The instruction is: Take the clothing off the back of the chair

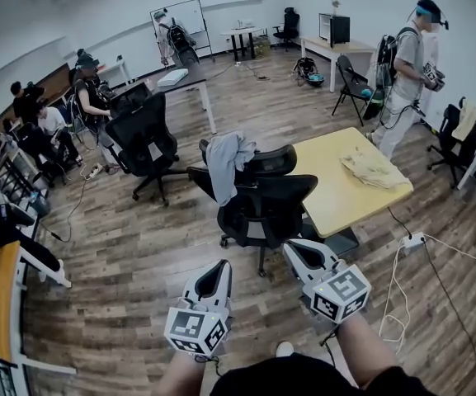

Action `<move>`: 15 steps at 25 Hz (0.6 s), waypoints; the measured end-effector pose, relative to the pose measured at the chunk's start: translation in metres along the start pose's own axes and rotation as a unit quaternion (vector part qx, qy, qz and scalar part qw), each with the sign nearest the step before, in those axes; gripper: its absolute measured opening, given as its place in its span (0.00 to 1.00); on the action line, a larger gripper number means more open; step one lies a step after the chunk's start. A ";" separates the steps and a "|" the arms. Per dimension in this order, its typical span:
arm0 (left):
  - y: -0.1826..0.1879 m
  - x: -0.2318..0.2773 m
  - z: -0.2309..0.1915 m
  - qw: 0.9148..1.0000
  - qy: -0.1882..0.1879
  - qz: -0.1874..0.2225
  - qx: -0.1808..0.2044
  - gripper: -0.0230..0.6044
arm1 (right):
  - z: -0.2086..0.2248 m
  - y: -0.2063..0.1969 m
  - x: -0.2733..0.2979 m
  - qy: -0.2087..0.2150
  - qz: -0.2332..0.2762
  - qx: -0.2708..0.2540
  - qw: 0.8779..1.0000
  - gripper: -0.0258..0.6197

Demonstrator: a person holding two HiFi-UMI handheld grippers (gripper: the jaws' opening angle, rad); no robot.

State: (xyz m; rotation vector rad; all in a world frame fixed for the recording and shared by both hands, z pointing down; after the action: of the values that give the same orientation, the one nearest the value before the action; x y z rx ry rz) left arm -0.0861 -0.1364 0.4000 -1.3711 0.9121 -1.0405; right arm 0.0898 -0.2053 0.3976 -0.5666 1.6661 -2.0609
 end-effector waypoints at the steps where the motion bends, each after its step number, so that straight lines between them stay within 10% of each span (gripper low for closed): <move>1: 0.001 0.004 0.001 1.000 0.003 0.001 0.000 0.07 | 0.005 0.000 0.000 0.002 -0.001 0.001 1.000 0.06; 15: 0.007 0.050 0.008 0.999 0.039 -0.004 0.004 0.07 | 0.061 0.003 0.001 0.021 -0.002 0.021 1.000 0.06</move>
State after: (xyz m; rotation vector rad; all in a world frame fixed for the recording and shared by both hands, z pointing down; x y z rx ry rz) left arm -0.0629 -0.1816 0.3967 -1.3378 0.9588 -1.1088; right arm 0.1237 -0.2555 0.4066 -0.5148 1.6420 -2.1193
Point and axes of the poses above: the fingertips, and each gripper's own axes: x forward along the fingers, z to its right, y out of its top, the point moved 5 cm from there along -x, backward along the fingers, and after that the axes turned 5 degrees about x, right-handed, at the moved point
